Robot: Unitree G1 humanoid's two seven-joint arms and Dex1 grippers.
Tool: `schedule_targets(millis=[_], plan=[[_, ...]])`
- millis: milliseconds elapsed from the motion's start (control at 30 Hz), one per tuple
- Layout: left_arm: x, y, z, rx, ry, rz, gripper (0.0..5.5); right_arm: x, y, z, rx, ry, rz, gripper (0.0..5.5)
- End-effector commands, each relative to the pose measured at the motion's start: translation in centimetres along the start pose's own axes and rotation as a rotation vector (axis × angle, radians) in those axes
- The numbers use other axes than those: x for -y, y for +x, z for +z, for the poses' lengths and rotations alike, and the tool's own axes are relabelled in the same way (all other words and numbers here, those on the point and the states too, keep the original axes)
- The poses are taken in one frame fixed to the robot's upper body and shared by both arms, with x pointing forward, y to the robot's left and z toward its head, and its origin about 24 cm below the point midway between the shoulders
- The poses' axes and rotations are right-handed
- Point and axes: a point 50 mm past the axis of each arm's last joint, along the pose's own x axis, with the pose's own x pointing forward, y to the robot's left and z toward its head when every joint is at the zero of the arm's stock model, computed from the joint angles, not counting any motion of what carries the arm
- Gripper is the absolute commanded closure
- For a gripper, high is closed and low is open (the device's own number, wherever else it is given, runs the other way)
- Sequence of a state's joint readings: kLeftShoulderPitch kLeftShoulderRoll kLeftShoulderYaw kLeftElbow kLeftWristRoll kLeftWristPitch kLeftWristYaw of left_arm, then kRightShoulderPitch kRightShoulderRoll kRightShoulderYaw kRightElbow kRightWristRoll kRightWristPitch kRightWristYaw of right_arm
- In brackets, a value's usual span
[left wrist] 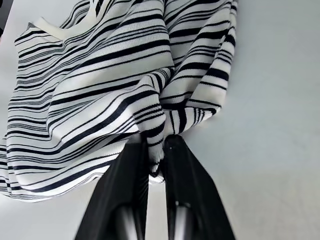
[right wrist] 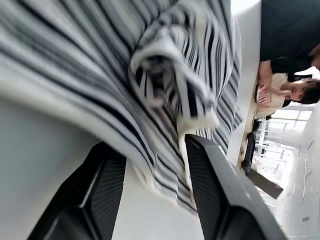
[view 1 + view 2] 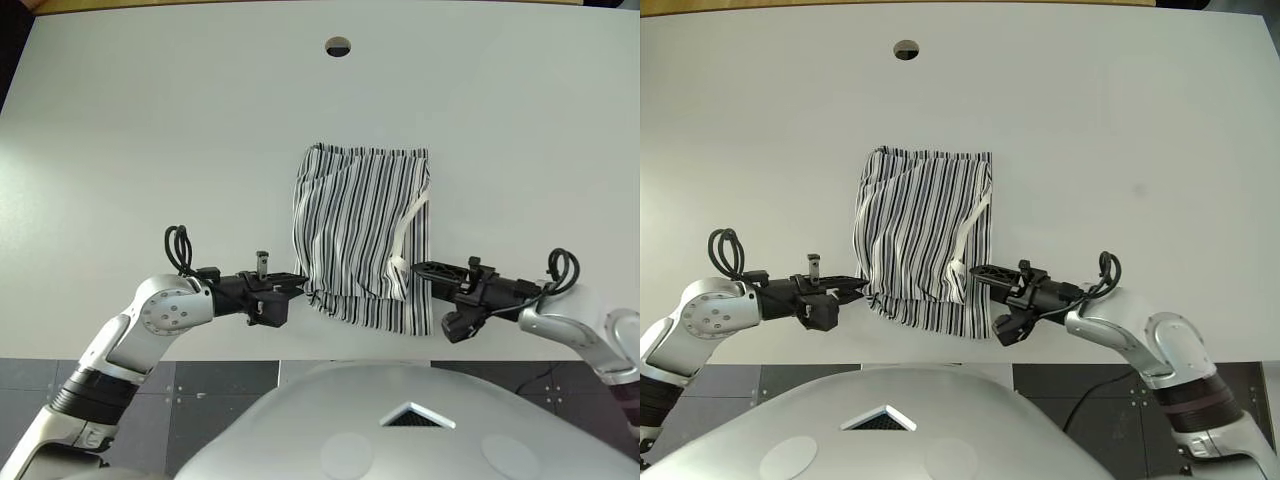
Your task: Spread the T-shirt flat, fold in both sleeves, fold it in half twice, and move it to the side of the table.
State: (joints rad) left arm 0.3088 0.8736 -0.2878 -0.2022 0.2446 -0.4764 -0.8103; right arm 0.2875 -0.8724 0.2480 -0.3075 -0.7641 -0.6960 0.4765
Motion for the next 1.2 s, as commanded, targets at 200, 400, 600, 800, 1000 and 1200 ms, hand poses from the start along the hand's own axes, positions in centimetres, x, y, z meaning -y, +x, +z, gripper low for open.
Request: schedule_targets(millis=[200,400,600,800,1000,1200], plan=[[-0.5,0.0,-0.5,-0.036,0.005,-0.024,5.24,0.8,-0.5,0.0,0.030,-0.101,0.136,3.42],[-0.5,0.4,-0.4,-0.031,0.000,-0.017,5.24,0.6,-0.1,0.4,0.073,-0.135,0.125,3.42],[-0.5,0.6,-0.5,-0.033,-0.002,-0.008,5.24,-0.1,-0.1,-0.2,0.058,-0.076,0.100,2.80],[-0.5,0.6,-0.7,-0.039,-0.005,-0.006,5.24,0.2,0.0,-0.6,0.053,-0.081,0.034,2.42],[-0.5,0.6,-0.8,-0.038,-0.007,-0.005,5.25,0.6,0.8,0.6,0.117,-0.136,0.009,2.42],[-0.3,0.8,-0.7,-0.029,-0.014,-0.006,5.25,1.1,1.7,1.4,0.161,-0.182,0.006,2.42]])
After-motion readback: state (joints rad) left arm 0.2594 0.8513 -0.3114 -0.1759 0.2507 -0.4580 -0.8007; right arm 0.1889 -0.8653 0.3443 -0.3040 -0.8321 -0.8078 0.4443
